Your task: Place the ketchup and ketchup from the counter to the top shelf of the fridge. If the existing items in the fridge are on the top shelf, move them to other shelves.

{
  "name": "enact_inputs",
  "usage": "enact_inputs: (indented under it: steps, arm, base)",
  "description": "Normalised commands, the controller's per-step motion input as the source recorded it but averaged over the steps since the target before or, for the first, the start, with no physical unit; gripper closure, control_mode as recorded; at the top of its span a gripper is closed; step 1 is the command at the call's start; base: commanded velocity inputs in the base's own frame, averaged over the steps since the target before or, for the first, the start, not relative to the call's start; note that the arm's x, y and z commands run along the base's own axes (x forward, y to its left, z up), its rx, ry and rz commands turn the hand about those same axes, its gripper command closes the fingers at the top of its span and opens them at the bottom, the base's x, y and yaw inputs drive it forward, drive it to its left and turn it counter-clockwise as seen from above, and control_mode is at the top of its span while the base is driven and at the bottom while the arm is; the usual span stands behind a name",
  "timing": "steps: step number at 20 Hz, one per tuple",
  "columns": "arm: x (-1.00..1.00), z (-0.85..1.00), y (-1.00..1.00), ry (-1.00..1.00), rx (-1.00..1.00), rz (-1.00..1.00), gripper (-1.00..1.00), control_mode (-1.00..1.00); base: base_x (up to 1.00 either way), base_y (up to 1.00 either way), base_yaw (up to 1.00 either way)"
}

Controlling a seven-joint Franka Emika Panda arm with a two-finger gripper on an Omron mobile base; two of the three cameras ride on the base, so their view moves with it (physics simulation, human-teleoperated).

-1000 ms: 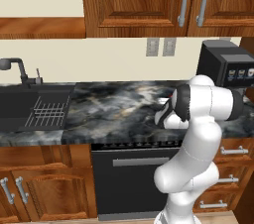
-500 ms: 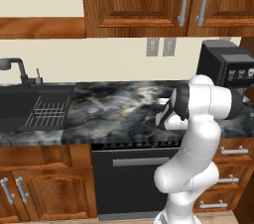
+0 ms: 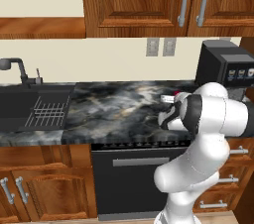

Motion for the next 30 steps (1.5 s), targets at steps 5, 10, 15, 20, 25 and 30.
enact_inputs:
  steps: [5, 10, 15, 20, 25, 30]
  arm:
    - [-0.65, 1.0, 0.0, 0.0, 0.0, -0.01, 1.0, -1.0]
    - [-0.83, 0.95, 0.0, 0.0, 0.0, 0.0, 1.0, -1.0]
    - [-0.93, 0.89, 0.0, 0.0, 0.0, 0.0, 1.0, -1.0]
    - [-1.0, 0.96, 0.07, 0.03, 0.0, 0.0, 1.0, -1.0]
    - [-1.0, 1.0, 0.29, 0.19, 0.0, 0.0, 1.0, -1.0]
    - [-1.0, 0.72, 0.4, 0.24, 0.0, 0.01, 1.0, -1.0]
  base:
    - [0.0, 0.0, 0.0]
    - [0.0, 0.0, 0.0]
    - [0.0, 0.0, 0.0]
    - [0.0, 0.0, 0.0]
    - [0.0, 0.0, 0.0]
    - [0.0, 0.0, 0.0]
